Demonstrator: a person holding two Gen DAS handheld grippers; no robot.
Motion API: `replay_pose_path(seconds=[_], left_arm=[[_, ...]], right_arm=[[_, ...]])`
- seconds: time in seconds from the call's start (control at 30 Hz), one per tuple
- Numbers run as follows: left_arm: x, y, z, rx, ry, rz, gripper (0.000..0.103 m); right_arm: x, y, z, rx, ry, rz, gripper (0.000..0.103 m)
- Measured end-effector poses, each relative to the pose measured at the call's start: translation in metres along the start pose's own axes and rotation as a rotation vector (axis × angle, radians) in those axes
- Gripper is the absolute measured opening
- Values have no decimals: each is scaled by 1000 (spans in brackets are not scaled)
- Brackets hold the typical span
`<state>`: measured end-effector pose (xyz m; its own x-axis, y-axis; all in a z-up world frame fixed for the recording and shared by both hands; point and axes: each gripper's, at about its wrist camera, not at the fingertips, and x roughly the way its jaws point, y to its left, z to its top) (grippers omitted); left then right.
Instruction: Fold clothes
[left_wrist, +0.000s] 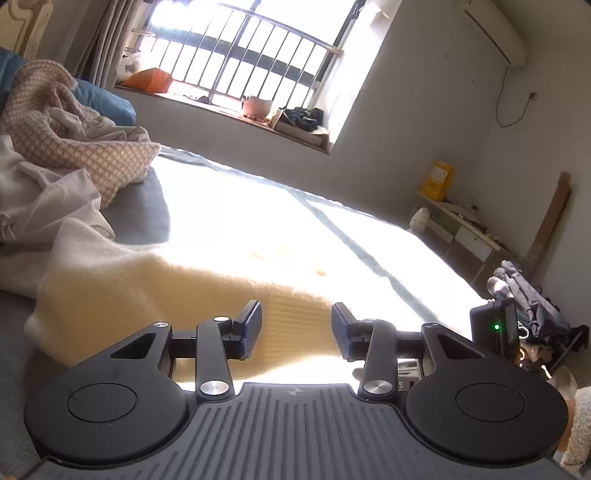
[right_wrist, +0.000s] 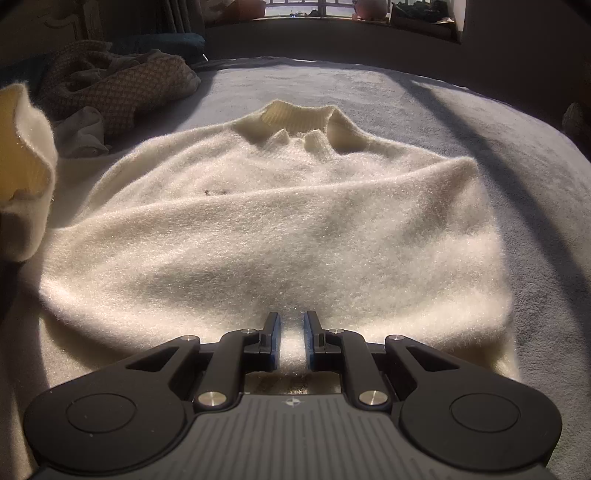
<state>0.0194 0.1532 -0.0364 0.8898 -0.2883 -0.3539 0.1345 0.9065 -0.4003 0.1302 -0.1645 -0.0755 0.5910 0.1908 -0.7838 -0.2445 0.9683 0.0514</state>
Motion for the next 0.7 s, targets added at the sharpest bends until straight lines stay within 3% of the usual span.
replay_pose_path(seconds=[0.13, 0.17, 0.3, 0.43, 0.5, 0.6, 0.7], left_arm=[[22, -4, -46, 18, 190, -69, 41], [22, 0, -49, 12, 202, -57, 41], [14, 14, -57, -2, 194, 12, 41], [8, 28, -60, -60, 194, 61, 42], [11, 30, -63, -60, 209, 72, 42], [13, 27, -69, -49, 225, 76, 42], [15, 24, -74, -29, 238, 79, 42]], right_arm=[[-1, -10, 1, 63, -1, 52, 17], [-1, -13, 1, 82, -1, 69, 19], [-3, -30, 8, 220, 5, 161, 21], [-6, -37, 14, 374, 12, 340, 22], [-2, -35, 17, 431, 45, 424, 31], [13, -22, 18, 487, 122, 488, 34], [28, -16, 15, 525, 169, 495, 34]])
